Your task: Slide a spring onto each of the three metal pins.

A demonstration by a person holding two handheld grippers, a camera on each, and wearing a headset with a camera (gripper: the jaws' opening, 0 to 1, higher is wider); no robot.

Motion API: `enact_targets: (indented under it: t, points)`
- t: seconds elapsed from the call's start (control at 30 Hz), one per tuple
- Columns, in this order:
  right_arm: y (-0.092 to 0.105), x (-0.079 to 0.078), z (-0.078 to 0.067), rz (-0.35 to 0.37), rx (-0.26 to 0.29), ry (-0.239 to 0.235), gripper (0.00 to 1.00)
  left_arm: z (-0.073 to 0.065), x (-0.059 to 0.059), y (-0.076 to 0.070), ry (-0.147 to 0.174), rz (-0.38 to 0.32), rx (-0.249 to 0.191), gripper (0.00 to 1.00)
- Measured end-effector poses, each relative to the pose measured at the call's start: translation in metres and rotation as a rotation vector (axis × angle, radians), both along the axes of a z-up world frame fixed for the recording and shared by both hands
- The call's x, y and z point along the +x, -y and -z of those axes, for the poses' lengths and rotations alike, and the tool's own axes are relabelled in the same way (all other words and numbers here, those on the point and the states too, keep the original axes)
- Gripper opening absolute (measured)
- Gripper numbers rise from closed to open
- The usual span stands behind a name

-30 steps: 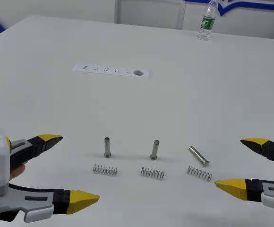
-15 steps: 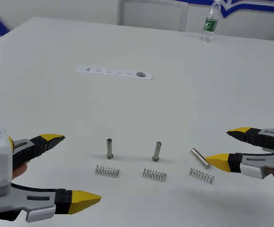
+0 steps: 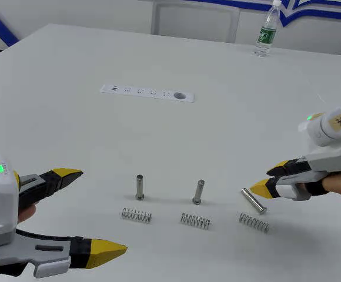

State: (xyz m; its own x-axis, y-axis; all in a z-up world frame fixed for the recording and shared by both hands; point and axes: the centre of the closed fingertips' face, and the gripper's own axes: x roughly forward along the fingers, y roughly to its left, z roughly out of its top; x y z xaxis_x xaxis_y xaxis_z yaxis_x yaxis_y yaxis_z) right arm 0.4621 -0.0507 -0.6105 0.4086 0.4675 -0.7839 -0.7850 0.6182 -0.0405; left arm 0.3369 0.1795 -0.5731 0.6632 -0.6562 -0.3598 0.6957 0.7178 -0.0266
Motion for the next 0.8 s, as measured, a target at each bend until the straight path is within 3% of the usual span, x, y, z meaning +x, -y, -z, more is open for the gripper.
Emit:
enact_targets:
  t: [0.47, 0.57, 0.8]
  points:
    - [-0.007, 0.010, 0.028, 0.019, -0.093, -0.094, 0.21, 0.001, 0.001, -0.002, -0.004, -0.006, -0.001, 0.96]
    - [-0.005, 0.011, 0.036, 0.012, -0.141, -0.109, 0.16, 0.002, 0.001, -0.002, -0.005, -0.008, 0.000, 0.96]
    - [-0.006, 0.011, 0.046, 0.031, -0.156, -0.144, 0.13, 0.004, 0.000, -0.005, -0.008, -0.015, -0.001, 0.96]
